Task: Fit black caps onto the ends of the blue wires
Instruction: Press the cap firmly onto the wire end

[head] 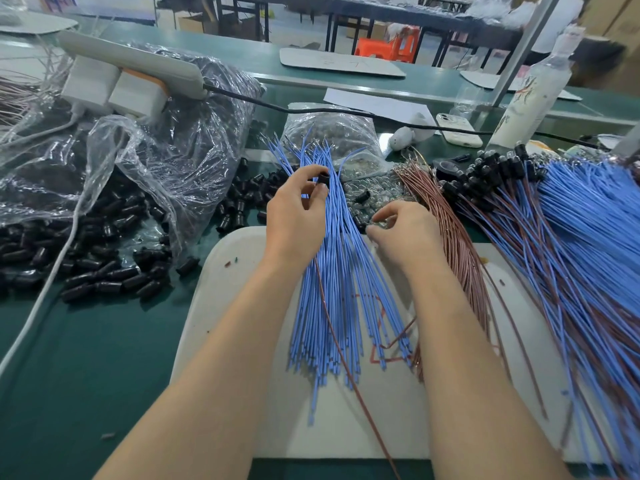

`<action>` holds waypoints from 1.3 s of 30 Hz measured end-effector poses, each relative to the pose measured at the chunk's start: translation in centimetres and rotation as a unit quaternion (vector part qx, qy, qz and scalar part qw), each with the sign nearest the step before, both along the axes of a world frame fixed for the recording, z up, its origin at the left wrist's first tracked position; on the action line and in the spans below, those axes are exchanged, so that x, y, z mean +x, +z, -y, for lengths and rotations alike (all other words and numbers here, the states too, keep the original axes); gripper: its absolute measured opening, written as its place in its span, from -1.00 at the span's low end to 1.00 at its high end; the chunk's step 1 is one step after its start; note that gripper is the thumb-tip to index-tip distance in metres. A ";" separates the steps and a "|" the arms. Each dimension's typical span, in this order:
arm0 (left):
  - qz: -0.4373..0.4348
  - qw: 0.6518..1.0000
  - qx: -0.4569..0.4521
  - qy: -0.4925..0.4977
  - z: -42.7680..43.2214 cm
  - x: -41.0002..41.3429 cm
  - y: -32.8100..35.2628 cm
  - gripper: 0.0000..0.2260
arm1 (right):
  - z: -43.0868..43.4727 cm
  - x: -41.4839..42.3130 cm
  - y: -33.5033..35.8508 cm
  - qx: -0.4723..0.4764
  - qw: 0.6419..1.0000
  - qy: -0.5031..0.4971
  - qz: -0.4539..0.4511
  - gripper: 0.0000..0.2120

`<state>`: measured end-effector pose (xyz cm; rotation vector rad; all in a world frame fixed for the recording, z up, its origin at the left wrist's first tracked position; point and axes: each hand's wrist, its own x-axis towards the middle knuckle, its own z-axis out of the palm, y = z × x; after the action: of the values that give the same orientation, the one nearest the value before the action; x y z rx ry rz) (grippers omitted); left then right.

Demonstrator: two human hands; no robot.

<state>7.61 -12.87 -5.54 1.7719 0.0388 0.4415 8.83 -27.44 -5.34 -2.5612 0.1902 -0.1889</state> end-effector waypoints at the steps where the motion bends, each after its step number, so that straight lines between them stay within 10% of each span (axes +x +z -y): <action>1: 0.001 1.000 0.003 -0.003 0.0 0.0 0.0 -0.81 | -0.2 0.0 0.0 -0.001 1.000 0.000 0.007 -0.90; 39: 0.068 0.997 0.029 -0.008 0.2 -0.5 0.4 -0.90 | 1.2 0.5 -0.3 0.000 1.000 0.002 0.001 -0.80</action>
<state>7.08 -13.04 -5.12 1.7943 -0.0851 0.5556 9.29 -28.63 -5.66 -2.5619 0.1850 -0.1911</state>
